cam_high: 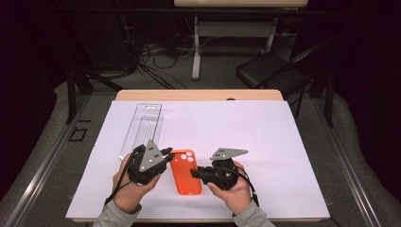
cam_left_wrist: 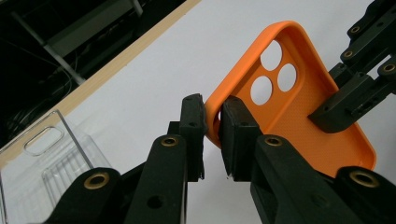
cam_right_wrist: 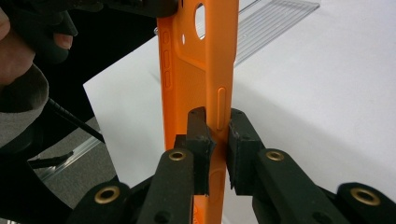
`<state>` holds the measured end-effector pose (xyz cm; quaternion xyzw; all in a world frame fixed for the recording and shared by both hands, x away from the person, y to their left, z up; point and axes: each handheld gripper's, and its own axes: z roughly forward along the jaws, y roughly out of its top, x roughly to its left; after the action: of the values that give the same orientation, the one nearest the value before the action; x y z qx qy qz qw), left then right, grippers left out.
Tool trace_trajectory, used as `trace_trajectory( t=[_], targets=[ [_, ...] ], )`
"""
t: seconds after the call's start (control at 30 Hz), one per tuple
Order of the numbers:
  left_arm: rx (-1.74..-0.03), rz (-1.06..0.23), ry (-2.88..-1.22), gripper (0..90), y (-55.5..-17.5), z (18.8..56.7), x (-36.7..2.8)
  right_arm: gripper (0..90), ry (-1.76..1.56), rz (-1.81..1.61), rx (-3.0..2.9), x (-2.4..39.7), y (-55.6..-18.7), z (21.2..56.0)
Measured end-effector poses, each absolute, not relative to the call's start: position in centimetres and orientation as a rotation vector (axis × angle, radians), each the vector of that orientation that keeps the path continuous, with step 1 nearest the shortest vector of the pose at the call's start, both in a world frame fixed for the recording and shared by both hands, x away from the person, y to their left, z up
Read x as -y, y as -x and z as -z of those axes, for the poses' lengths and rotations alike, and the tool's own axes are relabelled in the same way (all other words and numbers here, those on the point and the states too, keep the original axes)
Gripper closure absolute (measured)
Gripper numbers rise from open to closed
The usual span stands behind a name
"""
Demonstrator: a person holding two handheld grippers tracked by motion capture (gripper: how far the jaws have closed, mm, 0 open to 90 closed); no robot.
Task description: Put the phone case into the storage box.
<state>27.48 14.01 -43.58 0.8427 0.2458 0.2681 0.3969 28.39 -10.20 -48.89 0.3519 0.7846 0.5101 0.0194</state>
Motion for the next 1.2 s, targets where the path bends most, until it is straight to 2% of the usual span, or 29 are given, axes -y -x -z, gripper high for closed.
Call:
trace_trajectory(
  t=[1.2],
  targets=[
    [-0.633, -0.677, -2.134, 81.4, -27.30, 43.41, -14.05, 80.6, -1.100, -1.602, -2.444, 10.15, -28.50, 49.08]
  ],
)
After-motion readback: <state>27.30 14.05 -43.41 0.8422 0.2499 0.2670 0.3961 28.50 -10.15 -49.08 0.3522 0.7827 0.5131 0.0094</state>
